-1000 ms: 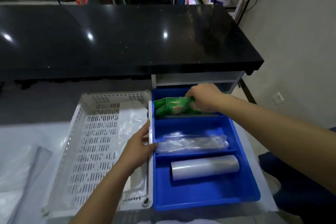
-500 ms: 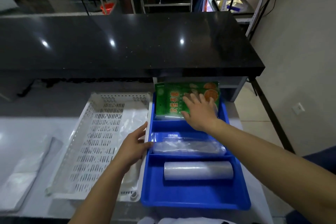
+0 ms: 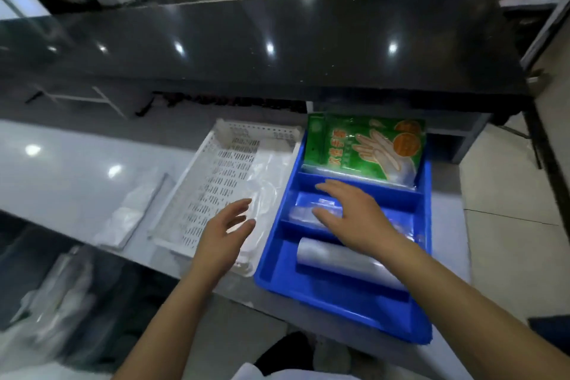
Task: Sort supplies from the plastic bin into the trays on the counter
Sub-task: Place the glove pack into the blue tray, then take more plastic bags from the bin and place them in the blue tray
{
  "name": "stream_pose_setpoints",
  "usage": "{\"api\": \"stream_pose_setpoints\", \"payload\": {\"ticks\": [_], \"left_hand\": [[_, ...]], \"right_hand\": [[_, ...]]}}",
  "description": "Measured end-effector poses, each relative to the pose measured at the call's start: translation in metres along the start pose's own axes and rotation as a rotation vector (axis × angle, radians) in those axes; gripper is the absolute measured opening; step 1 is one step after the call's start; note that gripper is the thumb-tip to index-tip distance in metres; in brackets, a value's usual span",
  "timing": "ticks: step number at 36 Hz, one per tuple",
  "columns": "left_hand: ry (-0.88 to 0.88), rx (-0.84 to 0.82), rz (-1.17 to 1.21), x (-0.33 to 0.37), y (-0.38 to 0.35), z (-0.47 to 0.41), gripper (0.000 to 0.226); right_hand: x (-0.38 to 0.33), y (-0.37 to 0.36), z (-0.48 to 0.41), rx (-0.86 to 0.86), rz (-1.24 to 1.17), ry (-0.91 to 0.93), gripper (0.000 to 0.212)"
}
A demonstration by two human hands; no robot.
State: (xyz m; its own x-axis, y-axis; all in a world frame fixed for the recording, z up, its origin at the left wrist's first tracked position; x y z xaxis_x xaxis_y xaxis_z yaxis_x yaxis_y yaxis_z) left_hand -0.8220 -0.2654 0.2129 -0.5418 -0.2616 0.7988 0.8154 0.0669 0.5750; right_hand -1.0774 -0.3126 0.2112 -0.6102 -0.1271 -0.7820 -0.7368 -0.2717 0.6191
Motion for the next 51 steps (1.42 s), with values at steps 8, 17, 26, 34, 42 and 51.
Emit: {"api": "stream_pose_setpoints", "payload": {"ticks": [8,17,26,34,42,51], "left_hand": [[0.162,0.126,-0.062,-0.041,0.061,0.076,0.039],[0.36,0.221,-0.179,-0.125,0.126,0.046,0.046],[0.435,0.112,-0.542,-0.172,0.209,-0.106,0.065],[0.535,-0.15,-0.754,-0.202,0.238,-0.168,0.096],[0.447,-0.282,-0.392,-0.222,0.272,-0.179,0.075],[0.494,-0.33,0.22,-0.291,0.324,-0.114,0.05]], "right_hand": [[-0.047,-0.06,0.035,-0.192,-0.174,0.154,0.041],[-0.062,-0.091,0.059,-0.215,-0.117,0.111,0.039],[-0.108,-0.114,0.04,-0.062,-0.065,-0.004,0.037],[-0.182,-0.193,0.022,0.071,-0.128,0.014,0.03],[-0.245,-0.266,-0.01,0.03,-0.205,0.043,0.027],[-0.29,-0.355,-0.069,-0.143,-0.407,-0.178,0.038]]}}
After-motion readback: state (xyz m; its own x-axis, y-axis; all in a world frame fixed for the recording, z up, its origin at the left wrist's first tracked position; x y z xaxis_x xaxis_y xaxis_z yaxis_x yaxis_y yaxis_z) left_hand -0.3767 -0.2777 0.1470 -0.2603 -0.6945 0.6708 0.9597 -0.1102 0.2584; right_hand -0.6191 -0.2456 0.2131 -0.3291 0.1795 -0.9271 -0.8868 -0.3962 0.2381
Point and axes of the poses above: each hand's wrist, its own z-axis away from the middle knuckle, its own y-axis out of the back of the hand, x = y × z, the point moved 2 cm from there along -z, towards the middle knuckle, and after that the axes turned 7 degrees about -z, right-handed, at the moved point
